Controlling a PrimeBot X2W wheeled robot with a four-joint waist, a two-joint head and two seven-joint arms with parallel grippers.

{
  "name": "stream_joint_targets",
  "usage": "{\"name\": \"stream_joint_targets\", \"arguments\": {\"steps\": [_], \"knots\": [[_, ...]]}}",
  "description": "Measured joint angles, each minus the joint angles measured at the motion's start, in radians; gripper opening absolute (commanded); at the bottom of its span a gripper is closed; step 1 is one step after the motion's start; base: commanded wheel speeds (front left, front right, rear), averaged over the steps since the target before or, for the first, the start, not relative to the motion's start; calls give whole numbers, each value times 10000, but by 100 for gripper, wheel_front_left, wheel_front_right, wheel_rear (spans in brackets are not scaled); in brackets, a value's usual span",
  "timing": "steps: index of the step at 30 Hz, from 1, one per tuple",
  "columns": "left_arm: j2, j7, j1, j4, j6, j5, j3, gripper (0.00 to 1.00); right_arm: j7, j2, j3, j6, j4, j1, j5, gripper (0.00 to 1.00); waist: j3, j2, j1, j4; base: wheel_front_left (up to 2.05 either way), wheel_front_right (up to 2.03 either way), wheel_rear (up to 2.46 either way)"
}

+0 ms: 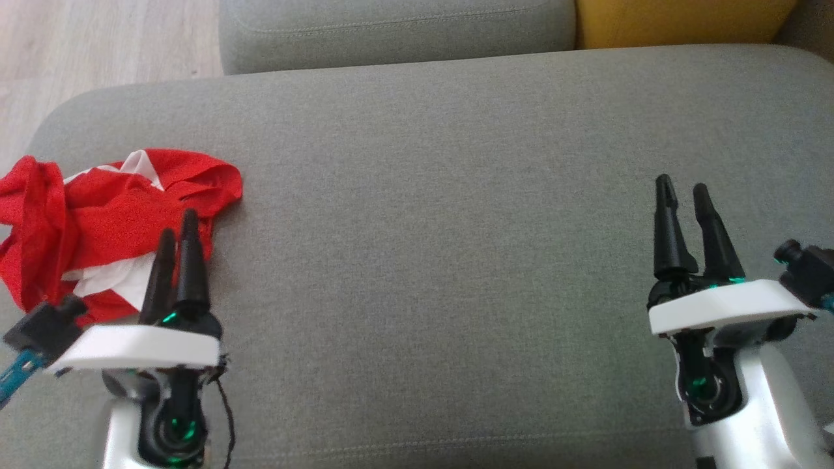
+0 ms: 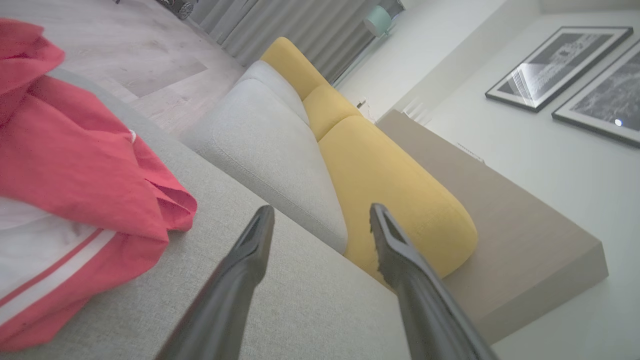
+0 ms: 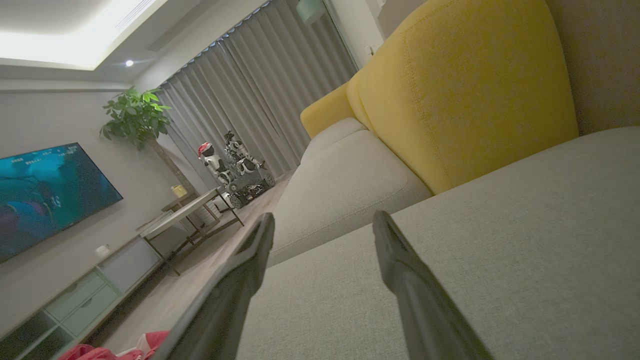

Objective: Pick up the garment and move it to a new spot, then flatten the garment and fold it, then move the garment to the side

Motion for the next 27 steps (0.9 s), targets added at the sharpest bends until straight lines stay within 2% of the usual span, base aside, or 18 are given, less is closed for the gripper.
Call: {"name": "stream_joint_targets", "arguments": {"steps": [9, 27], "knots": [[238, -224, -151, -21, 111, 1724, -970, 100, -173, -44, 150, 0, 92, -23, -1223, 100, 83, 0, 0, -138, 0, 0, 0], [1292, -721, -512, 453, 1875, 4245, -3028, 100, -706, 58, 130, 0, 522, -209, -4711, 100, 58, 0, 0, -292, 0, 0, 0]]}}
